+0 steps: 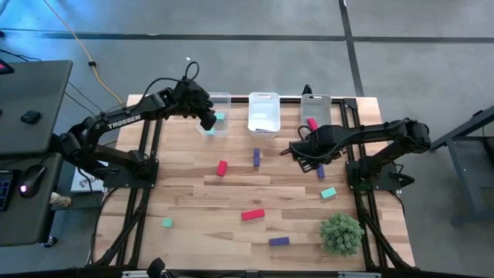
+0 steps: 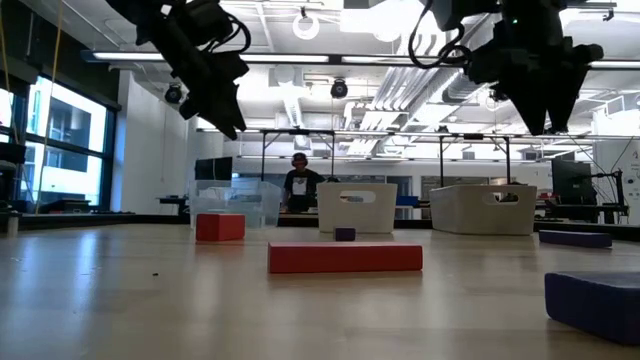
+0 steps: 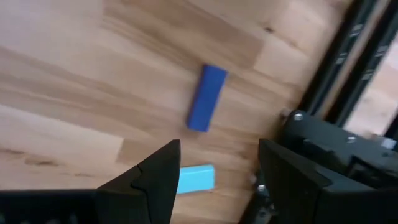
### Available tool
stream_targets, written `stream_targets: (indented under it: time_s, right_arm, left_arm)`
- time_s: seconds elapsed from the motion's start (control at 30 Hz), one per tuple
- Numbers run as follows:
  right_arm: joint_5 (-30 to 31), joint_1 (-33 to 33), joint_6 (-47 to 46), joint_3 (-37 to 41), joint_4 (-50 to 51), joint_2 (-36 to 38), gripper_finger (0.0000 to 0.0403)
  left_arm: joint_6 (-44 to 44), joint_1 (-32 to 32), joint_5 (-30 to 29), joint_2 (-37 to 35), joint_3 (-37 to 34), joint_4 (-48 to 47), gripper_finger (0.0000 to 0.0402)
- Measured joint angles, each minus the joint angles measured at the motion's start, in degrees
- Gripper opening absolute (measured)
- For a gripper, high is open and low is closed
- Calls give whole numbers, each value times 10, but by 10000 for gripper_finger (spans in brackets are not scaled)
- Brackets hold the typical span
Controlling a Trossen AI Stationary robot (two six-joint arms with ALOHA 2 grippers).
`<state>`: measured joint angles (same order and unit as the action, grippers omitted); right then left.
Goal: Sort & place blocks by color
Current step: Put the violet block into the white bin
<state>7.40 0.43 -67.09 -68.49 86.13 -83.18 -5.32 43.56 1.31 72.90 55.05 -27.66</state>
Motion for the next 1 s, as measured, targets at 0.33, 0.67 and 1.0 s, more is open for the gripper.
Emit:
stream_targets:
  time_s: [0.33,0.67,1.0]
  right_arm:
    - [29,-8,2,14,-8,1,206]
    - [-21,-12,-2,134,-144,4,206]
    - [-67,-16,-20,224,-251,4,206]
  left_arm:
    - [0,-2,0,0,0,0,104]
    - [0,-2,0,0,0,1,104]
    - [0,-2,0,0,0,2,104]
